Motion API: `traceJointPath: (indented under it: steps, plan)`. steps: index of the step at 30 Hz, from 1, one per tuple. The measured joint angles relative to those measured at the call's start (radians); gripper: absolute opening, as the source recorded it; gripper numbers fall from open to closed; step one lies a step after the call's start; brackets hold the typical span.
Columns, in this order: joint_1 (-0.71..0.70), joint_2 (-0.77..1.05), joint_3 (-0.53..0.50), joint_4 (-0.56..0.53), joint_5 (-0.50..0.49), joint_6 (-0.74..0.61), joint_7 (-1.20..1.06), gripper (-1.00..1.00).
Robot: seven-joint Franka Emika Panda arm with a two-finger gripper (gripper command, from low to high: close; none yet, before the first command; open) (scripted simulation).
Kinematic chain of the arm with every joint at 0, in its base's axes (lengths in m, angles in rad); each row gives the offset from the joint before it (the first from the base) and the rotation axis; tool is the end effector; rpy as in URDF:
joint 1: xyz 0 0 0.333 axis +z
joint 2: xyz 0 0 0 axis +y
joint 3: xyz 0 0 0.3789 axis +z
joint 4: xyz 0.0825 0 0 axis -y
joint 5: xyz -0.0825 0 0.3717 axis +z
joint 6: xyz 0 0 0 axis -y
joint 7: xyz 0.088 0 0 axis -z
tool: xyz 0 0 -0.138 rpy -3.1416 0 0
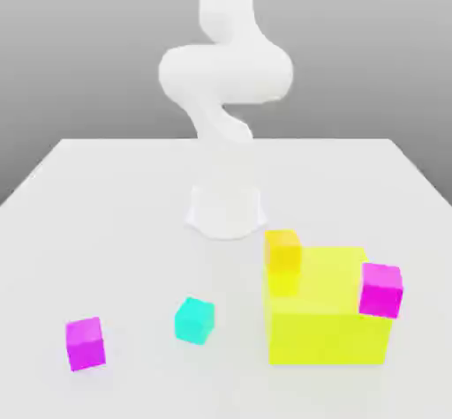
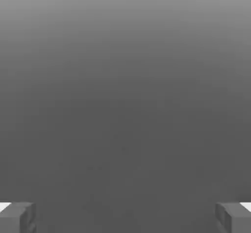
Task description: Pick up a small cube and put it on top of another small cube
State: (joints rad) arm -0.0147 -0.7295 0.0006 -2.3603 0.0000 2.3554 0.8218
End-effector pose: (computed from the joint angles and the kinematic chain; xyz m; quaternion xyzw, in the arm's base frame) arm 0.3423 -0.0047 0.6855 -0.8546 0.3795 -0.3260 0.1391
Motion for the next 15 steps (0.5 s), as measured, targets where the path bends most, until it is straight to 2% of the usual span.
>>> traceJointPath:
  steps: [15]
  plan:
    - [-0.096,0.534,-0.006,-0.424,-0.005,0.405,0.165,0.0]
